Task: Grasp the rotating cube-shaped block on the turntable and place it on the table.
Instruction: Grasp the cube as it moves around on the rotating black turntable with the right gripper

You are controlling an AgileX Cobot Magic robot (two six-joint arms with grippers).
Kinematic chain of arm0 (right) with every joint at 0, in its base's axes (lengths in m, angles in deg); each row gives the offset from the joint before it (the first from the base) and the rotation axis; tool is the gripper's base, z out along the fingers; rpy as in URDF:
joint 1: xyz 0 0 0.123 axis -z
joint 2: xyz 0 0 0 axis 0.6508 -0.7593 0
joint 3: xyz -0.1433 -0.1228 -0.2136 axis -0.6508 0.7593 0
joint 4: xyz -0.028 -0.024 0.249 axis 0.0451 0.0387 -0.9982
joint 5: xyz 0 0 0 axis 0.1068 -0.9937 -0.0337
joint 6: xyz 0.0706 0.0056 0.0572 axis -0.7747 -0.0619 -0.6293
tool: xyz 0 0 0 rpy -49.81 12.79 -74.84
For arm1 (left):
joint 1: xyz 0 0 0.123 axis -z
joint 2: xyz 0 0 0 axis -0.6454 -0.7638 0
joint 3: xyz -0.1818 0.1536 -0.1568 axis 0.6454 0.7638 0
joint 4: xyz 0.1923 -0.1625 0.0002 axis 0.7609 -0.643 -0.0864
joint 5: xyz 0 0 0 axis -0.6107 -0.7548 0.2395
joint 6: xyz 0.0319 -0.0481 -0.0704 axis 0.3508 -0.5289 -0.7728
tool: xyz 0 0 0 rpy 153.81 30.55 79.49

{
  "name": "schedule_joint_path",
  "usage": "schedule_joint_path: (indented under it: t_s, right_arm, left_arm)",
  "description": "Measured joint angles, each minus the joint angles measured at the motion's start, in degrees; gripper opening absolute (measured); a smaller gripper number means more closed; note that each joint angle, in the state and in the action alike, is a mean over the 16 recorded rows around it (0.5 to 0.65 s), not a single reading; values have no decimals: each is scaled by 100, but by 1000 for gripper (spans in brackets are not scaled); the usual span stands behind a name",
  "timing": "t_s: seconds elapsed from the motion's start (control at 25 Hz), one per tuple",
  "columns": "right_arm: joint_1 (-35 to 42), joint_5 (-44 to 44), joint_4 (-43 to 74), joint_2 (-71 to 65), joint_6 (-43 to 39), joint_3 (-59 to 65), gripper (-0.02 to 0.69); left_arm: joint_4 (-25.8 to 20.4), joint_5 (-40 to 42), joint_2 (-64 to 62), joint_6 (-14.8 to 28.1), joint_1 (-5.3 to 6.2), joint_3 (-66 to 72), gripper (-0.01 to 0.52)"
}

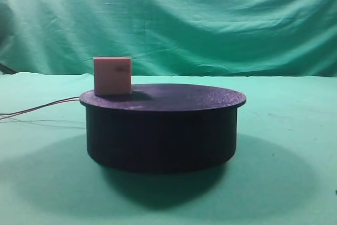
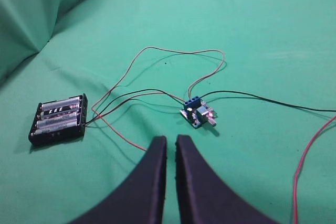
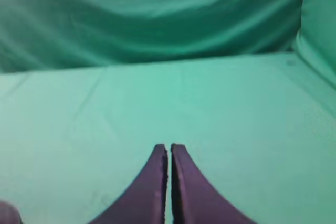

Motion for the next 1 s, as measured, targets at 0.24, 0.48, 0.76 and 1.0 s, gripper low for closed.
schedule_joint_path:
  t_s: [0.24, 0.48, 0.76, 1.0]
  right_arm:
    - [-411, -732, -860, -1302, 1161, -538, 0]
    - [-1445, -1002, -1669, -2674, 2397, -1037, 0]
    - [-2826, -927, -2099, -4267, 2888, -1735, 82]
    - [-3389, -887, -2220, -5289, 2899, -2340, 313]
  left_arm:
    - [0, 0, 0, 0, 0, 0, 0]
    - [0, 0, 0, 0, 0, 0, 0]
    - [0, 0, 0, 0, 0, 0, 0]
    - [0, 0, 0, 0, 0, 0, 0]
